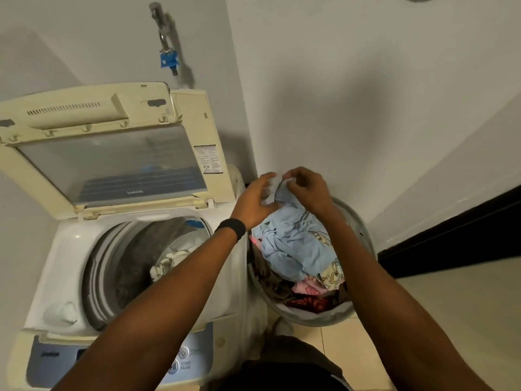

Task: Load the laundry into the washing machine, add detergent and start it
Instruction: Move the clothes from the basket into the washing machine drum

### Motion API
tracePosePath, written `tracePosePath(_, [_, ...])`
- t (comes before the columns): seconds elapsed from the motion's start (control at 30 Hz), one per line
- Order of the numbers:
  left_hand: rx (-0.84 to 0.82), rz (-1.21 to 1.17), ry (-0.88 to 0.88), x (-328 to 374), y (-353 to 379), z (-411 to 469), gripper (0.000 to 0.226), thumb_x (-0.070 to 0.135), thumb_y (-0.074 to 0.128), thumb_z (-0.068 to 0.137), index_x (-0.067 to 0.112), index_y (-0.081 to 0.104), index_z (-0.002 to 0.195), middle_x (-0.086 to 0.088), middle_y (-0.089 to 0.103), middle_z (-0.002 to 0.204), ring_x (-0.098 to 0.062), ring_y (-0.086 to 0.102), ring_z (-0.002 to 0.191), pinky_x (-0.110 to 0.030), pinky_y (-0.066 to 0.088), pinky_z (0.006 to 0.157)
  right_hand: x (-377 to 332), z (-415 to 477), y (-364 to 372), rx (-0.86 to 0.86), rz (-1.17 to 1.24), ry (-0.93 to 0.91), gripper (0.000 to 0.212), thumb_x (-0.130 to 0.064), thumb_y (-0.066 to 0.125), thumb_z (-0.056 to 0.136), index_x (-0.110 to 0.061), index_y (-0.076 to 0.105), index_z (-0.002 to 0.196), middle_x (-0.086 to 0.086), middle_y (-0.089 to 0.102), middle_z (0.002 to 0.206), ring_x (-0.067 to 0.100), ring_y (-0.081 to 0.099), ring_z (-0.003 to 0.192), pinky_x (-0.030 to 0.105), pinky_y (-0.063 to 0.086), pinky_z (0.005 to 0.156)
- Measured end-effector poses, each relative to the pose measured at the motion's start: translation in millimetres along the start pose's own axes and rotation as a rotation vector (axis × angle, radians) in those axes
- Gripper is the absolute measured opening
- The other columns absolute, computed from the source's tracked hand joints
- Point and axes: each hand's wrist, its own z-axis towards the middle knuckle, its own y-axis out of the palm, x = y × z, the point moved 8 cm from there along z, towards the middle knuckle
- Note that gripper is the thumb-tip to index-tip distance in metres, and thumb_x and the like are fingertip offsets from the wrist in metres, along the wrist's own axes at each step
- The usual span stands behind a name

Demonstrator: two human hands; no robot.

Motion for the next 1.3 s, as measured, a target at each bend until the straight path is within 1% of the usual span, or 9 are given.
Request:
tracePosePath(0.2, [0.105,-0.113,0.097,48,-4,7,0.037,0.019,0.068,0.097,0.018,0.064,0.134,0.001,0.073,0.117,-0.014,0.068,0.108,-0.027,0.054,0.095,-64,-11,-33,-0.003,0.182,-0.166,0.028,-0.017,0.07,0.095,-0.019,0.059,0.122,0.002,0.069,0.105,0.014,0.07,0.087,0.022,0.057,0.074])
tracePosePath(0.37, [0.212,-0.217,0.113,64,-24,-4,0.018,0.012,0.057,0.104,0.016,0.066,0.119,0.006,0.071,0.104,0.007,0.066,0.091,-0.015,0.051,0.08,-57,-32,-26,0.005,0.219,-0.106,0.06,-0.036,0.082,0.086,-0.026,0.051,0.137,-0.005,0.066,0.121,0.008,0.067,0.106,0.025,0.059,0.085])
tracePosePath(0.47, [0.262,-0.323,0.084,59,-37,-12,0.022,0.018,0.065,0.101,0.008,0.067,0.121,0.007,0.073,0.103,-0.002,0.071,0.097,-0.015,0.054,0.078,-35,-49,-5,-0.112,0.145,-0.012,0.069,-0.041,0.086,0.081,-0.032,0.049,0.139,-0.008,0.062,0.124,0.007,0.064,0.11,0.024,0.059,0.085])
tracePosePath(0.57, [0.282,-0.345,0.103,57,-51,-18,0.025,0.025,0.073,0.096,0.008,0.07,0.114,0.001,0.075,0.102,-0.014,0.071,0.098,-0.026,0.056,0.085,-26,-66,7,-0.09,0.036,-0.005,0.044,-0.027,0.079,0.089,-0.021,0.058,0.127,-0.011,0.066,0.11,-0.003,0.064,0.097,0.016,0.054,0.078])
tracePosePath(0.67, [0.251,-0.323,0.164,64,-62,-24,0.023,0.021,0.078,0.092,0.01,0.07,0.11,0.002,0.073,0.098,-0.005,0.068,0.09,-0.022,0.054,0.084,-37,-76,5,0.087,0.0,-0.049,0.004,-0.016,0.066,0.099,-0.018,0.063,0.097,-0.013,0.066,0.084,-0.007,0.062,0.077,0.013,0.046,0.068])
tracePosePath(0.83, [0.237,-0.276,0.283,68,-95,-28,0.03,0.02,0.076,0.094,0.001,0.057,0.081,-0.001,0.057,0.069,-0.008,0.052,0.064,-0.03,0.043,0.064,-52,-91,-11,0.266,0.008,0.035,0.018,-0.015,0.042,0.106,-0.011,0.054,0.094,0.0,0.053,0.078,0.005,0.044,0.064,0.032,0.037,0.064])
tracePosePath(0.97, [0.179,-0.264,0.345,72,-111,-30,0.032,0.028,0.072,0.097,-0.003,0.066,0.091,-0.021,0.069,0.084,-0.03,0.066,0.076,-0.041,0.051,0.067,-83,-104,-17,0.304,0.016,0.005,0.017,-0.036,0.045,0.109,-0.021,0.051,0.103,-0.01,0.055,0.089,-0.003,0.051,0.073,0.024,0.041,0.07])
tracePosePath(1.07, [0.172,-0.286,0.388,81,-112,-38,0.027,0.023,0.064,0.102,-0.003,0.067,0.093,-0.011,0.068,0.084,-0.008,0.062,0.076,-0.025,0.048,0.07,-103,-111,-10,0.275,-0.108,-0.076,0.032,-0.05,0.06,0.099,-0.029,0.05,0.121,-0.007,0.058,0.11,0.003,0.058,0.09,0.014,0.045,0.069])
tracePosePath(1.3, [0.179,-0.316,0.468,97,-109,-43,0.044,0.027,0.061,0.104,-0.001,0.045,0.074,-0.021,0.045,0.07,-0.012,0.042,0.065,-0.027,0.034,0.063,-99,-134,-25,0.487,-0.163,-0.142,0.02,-0.032,0.059,0.104,-0.018,0.072,0.11,-0.001,0.053,0.111,0.005,0.058,0.103,0.028,0.05,0.085])
